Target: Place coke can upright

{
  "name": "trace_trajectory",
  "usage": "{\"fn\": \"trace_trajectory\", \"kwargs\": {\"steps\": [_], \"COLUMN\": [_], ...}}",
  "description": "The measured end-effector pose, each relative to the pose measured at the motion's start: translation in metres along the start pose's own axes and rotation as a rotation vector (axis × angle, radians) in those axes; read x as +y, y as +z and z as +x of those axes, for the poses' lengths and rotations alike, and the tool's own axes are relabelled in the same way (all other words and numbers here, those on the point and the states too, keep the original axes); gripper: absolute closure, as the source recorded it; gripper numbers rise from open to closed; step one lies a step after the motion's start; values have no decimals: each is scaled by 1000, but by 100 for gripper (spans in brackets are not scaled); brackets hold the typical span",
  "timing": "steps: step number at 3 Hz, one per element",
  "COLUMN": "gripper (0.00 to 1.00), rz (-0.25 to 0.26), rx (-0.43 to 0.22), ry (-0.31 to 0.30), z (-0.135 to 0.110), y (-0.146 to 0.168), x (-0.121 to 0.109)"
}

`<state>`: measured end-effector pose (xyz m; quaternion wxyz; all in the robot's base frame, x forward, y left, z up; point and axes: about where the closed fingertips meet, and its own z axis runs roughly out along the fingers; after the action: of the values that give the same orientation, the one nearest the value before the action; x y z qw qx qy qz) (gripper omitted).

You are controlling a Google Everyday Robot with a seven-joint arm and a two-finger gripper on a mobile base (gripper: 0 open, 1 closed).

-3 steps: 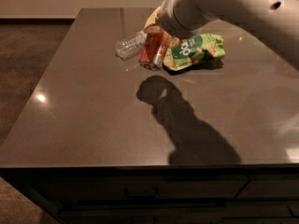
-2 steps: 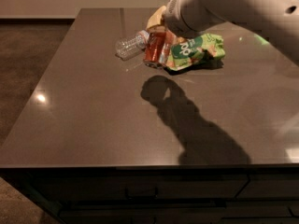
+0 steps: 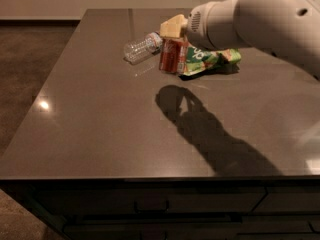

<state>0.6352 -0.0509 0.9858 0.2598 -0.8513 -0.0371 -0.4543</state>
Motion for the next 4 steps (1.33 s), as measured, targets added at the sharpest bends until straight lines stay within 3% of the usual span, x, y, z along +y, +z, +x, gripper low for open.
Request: {"fn": "trace_trajectory", "kwargs": {"steps": [1,2,3,4], "gripper": [100,100,100,100], "rz": [52,82,89,110], "rx": [94,150,179,196], "ry": [-133,-209,-255,-259], "z": [-11,-25,-35,-48], "y": [-7,-9,-8,-3], "x": [-10,-22,-29,-30]}}
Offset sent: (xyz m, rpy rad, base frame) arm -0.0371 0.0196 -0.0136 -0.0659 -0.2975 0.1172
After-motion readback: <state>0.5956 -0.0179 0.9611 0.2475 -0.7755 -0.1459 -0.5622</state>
